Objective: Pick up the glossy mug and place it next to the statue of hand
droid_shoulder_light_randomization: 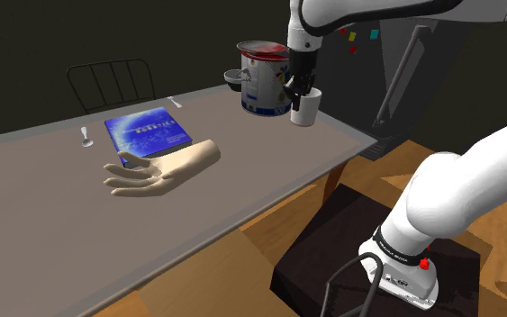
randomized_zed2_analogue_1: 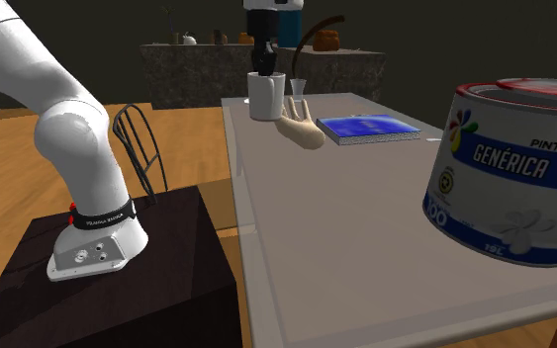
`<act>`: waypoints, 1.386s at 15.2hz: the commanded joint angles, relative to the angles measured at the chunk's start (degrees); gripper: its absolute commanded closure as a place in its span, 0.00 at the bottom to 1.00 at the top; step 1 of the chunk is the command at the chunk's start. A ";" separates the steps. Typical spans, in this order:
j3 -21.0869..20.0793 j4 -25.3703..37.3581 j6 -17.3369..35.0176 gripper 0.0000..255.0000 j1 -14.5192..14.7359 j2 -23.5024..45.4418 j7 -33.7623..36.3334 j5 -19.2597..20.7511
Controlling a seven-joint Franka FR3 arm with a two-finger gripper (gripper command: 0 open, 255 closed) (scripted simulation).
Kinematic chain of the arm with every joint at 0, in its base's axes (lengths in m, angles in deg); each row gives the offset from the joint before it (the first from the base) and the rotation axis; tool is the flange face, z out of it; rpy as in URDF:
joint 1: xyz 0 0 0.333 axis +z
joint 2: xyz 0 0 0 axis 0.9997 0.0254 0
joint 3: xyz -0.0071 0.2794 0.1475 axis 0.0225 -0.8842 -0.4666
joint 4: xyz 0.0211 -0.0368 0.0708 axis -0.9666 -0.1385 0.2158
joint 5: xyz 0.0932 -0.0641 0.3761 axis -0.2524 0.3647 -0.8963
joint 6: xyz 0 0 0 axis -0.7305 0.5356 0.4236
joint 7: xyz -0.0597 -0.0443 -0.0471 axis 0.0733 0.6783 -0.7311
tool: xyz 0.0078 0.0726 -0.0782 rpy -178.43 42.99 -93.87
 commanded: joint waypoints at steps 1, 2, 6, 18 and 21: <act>-2.10 0.42 -0.14 1.00 1.15 0.41 2.98 -1.00; -3.07 0.80 -0.16 1.00 1.71 0.83 4.34 -1.46; -6.93 2.93 -0.21 1.00 3.83 3.08 9.75 -3.14; -13.20 5.04 3.48 1.00 7.21 9.01 18.92 -4.92; -13.27 2.94 5.80 1.00 7.24 9.22 18.99 -4.92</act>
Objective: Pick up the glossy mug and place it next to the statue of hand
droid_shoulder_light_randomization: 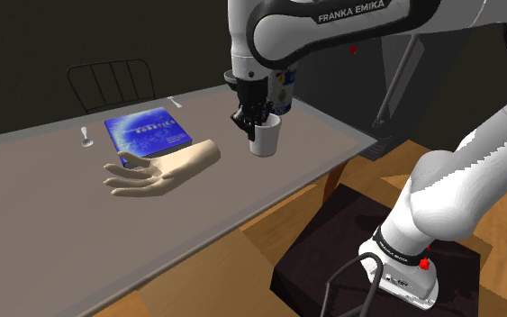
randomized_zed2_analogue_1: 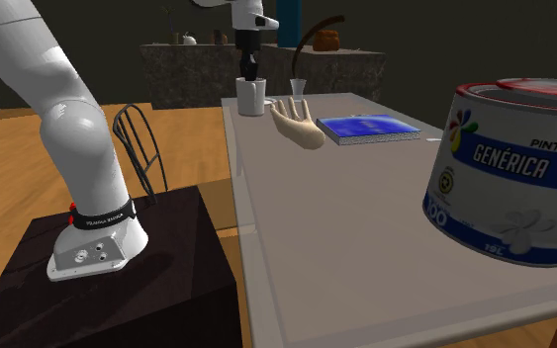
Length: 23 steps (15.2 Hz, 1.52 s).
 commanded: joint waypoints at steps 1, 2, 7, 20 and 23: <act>-0.08 -1.40 1.62 1.00 0.04 0.18 0.10 0.00; -0.10 -2.07 2.40 1.00 0.04 0.29 0.12 0.00; -0.25 -5.22 6.29 1.00 0.07 1.03 0.28 0.07; -0.66 -12.08 16.57 1.00 0.07 4.51 0.94 0.58; -0.76 -13.37 18.97 1.00 0.05 5.64 1.16 0.79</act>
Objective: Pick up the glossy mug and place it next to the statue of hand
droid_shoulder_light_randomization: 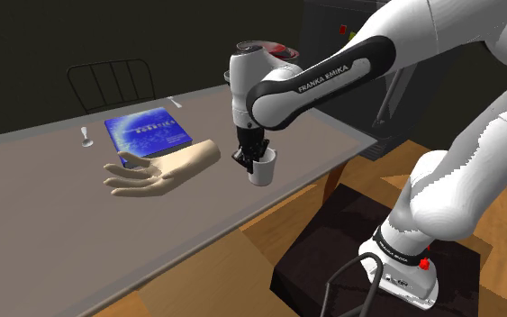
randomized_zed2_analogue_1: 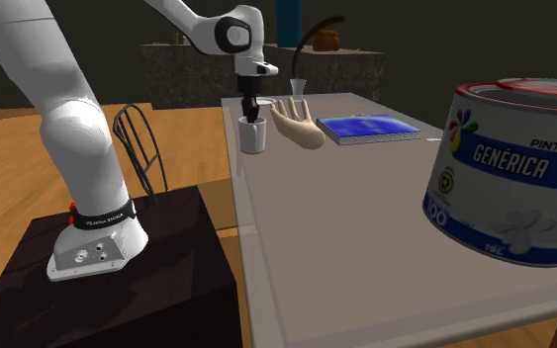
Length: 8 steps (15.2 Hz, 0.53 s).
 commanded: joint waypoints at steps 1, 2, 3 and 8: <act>0.01 -0.66 1.49 1.00 -0.07 0.79 0.05 0.18; -0.03 -1.06 2.30 1.00 -0.08 1.20 0.13 0.27; -0.06 -1.44 3.10 1.00 -0.09 1.64 0.22 0.36; -0.13 -2.38 5.20 1.00 -0.12 2.81 0.47 0.62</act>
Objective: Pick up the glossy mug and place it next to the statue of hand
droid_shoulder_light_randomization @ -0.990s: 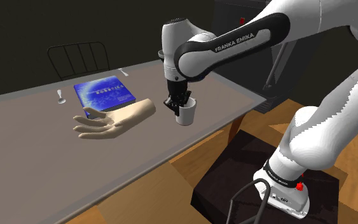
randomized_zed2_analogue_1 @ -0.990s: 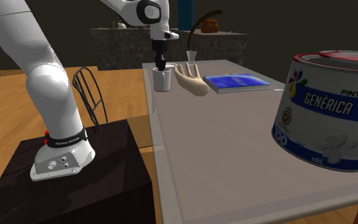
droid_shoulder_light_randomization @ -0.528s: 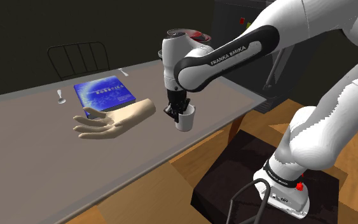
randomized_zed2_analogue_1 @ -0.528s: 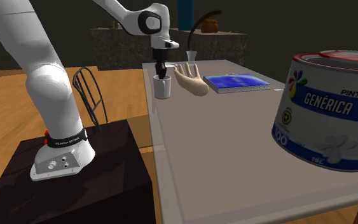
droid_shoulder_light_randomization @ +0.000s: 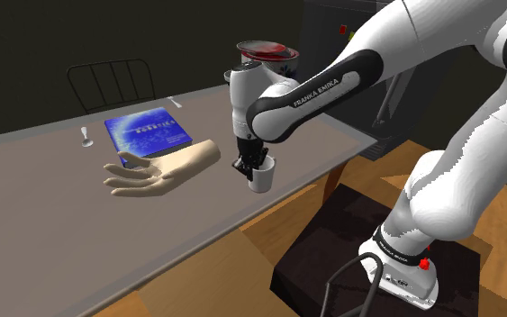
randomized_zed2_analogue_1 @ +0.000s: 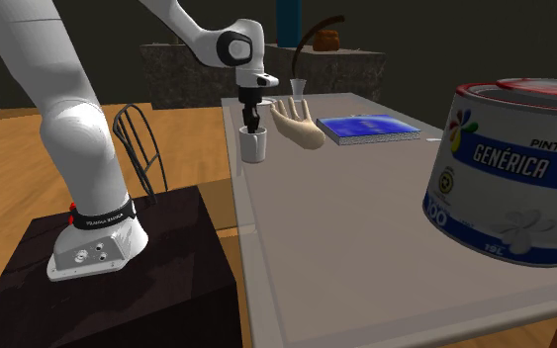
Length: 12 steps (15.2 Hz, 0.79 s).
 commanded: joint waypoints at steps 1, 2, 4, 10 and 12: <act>0.00 -0.01 0.17 1.00 -0.01 0.13 0.02 0.04; 0.00 -0.01 0.17 1.00 -0.01 0.13 0.02 0.04; 0.00 -0.01 0.17 1.00 -0.01 0.13 0.02 0.04; 0.00 0.00 0.17 0.00 -0.01 0.13 0.03 0.04; 0.03 1.05 -1.87 0.00 0.03 -0.87 -0.15 -0.20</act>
